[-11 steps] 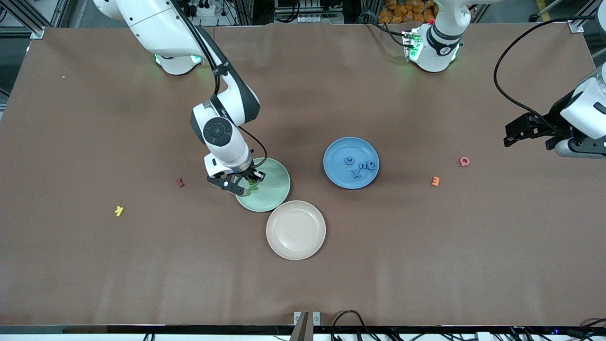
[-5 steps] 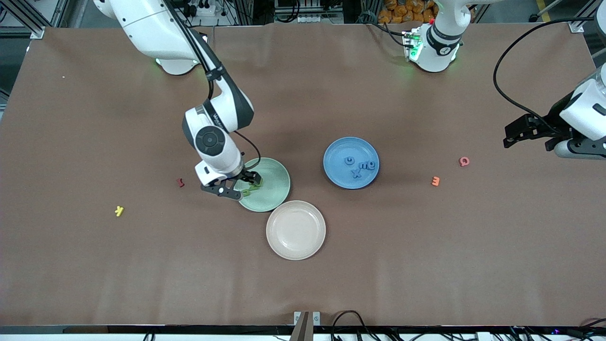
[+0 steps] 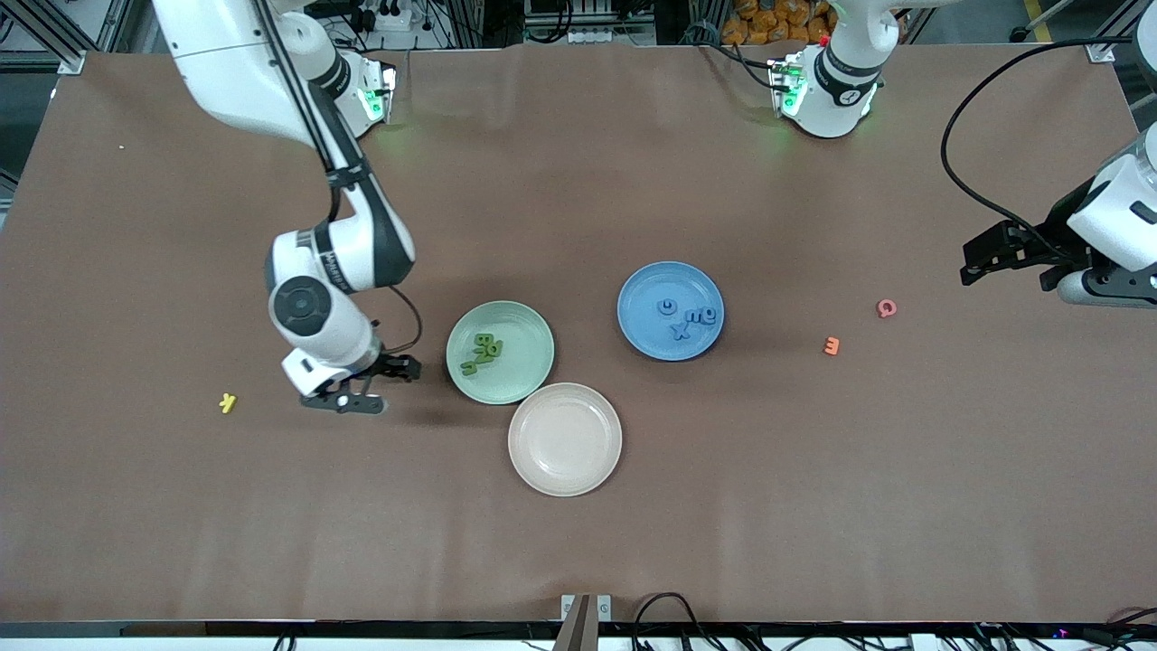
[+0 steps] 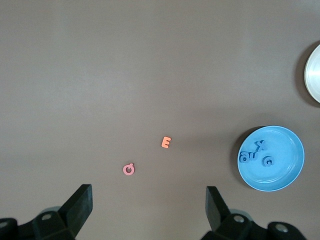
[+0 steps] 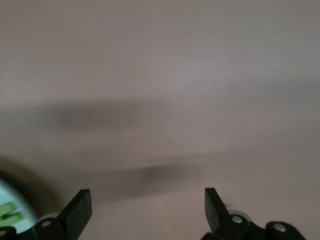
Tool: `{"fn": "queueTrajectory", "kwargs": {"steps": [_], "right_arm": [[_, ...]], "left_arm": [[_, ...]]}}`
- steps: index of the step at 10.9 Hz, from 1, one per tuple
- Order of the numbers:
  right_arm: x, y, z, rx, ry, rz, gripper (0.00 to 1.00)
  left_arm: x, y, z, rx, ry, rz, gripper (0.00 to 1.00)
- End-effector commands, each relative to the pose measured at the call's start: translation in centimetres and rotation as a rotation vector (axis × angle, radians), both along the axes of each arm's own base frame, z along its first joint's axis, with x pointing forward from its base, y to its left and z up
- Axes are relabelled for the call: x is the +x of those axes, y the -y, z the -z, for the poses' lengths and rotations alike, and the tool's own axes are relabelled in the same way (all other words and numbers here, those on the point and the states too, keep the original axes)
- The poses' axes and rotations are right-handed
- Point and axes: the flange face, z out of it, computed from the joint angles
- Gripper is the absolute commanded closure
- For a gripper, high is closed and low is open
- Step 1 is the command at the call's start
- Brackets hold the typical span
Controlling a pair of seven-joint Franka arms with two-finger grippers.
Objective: Sort letters by color into matching plates
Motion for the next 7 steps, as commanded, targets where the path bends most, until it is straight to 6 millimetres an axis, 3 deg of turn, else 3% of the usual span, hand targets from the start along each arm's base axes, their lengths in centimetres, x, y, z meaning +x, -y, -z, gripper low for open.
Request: {"fn": "queueTrajectory", "kwargs": {"steps": [1, 4, 7], "right_arm": [[1.6, 7.1, -1.1, -0.012, -0.005, -0.041, 0.0], [2.5, 13.7, -2.9, -0.003, 0.009, -0.045, 0.0], [1.8, 16.7, -8.2, 0.013, -0.001, 0.013, 0.0]], "left_arm": [[-0.1, 0.0, 0.0, -0.025, 0.007, 0.009, 0.0], [-0.1, 0.0, 0.0, -0.027, 0.007, 0.008, 0.0], [-0.1, -0.1, -0.1, -0.027, 0.008, 0.007, 0.0]]}}
